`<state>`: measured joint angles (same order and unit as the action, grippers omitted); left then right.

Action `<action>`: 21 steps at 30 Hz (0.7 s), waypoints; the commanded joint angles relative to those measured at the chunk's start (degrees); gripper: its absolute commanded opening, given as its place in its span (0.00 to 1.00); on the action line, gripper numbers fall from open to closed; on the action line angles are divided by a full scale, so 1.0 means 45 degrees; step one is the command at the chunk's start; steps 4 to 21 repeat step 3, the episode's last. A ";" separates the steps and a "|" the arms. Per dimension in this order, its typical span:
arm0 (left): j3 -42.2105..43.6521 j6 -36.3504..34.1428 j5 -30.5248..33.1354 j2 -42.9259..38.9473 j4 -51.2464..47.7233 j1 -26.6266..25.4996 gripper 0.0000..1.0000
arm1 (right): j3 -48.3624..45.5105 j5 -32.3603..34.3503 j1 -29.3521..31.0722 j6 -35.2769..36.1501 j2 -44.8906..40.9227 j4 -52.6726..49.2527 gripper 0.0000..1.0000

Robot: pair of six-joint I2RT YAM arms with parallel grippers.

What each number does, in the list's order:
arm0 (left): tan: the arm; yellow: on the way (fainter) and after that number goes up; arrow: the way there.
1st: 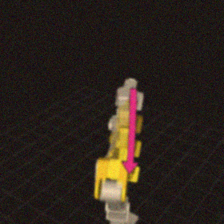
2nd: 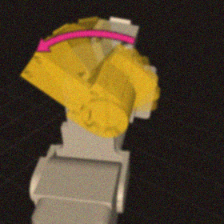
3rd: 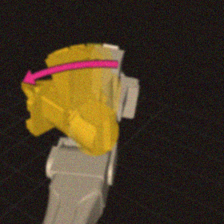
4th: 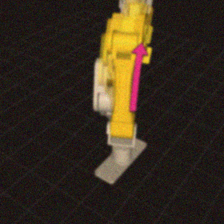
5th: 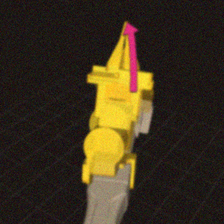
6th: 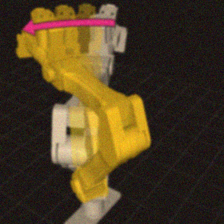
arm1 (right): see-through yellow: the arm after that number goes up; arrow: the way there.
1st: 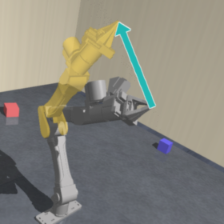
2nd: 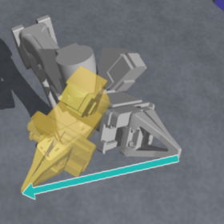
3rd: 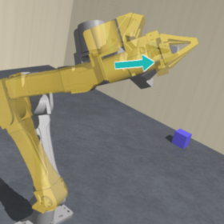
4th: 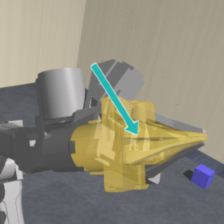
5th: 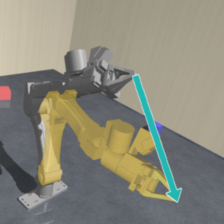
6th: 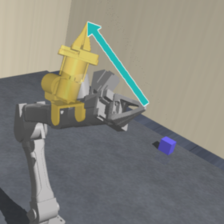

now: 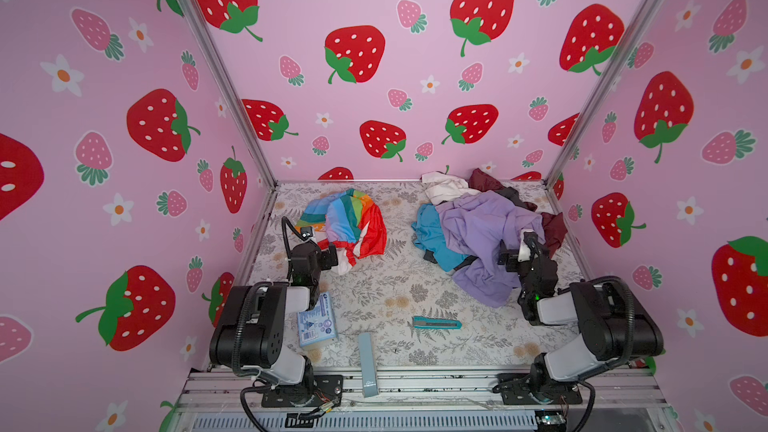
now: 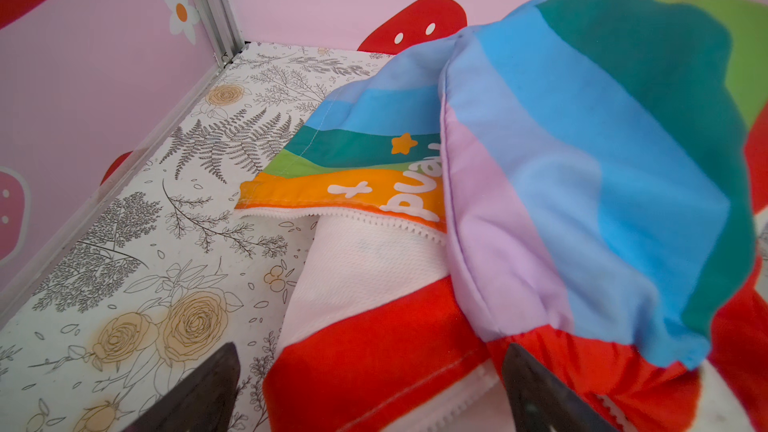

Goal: Pick out a specific cloth from the pile

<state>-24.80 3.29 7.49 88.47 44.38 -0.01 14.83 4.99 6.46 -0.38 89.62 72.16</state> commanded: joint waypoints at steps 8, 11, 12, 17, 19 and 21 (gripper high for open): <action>-0.0175 0.0020 0.0193 0.0040 0.0040 -0.0047 0.99 | 0.0181 0.0082 -0.0095 0.0046 0.0126 -0.0231 1.00; -0.0175 0.0020 0.0193 0.0040 0.0040 -0.0047 0.99 | 0.0181 0.0082 -0.0095 0.0046 0.0126 -0.0231 1.00; -0.0175 0.0020 0.0193 0.0040 0.0040 -0.0047 0.99 | 0.0181 0.0082 -0.0095 0.0046 0.0126 -0.0231 1.00; -0.0175 0.0020 0.0193 0.0040 0.0040 -0.0047 0.99 | 0.0181 0.0082 -0.0095 0.0046 0.0126 -0.0231 1.00; -0.0175 0.0020 0.0193 0.0040 0.0040 -0.0047 0.99 | 0.0181 0.0082 -0.0095 0.0046 0.0126 -0.0231 1.00; -0.0175 0.0020 0.0193 0.0040 0.0040 -0.0047 0.99 | 0.0181 0.0082 -0.0095 0.0046 0.0126 -0.0231 1.00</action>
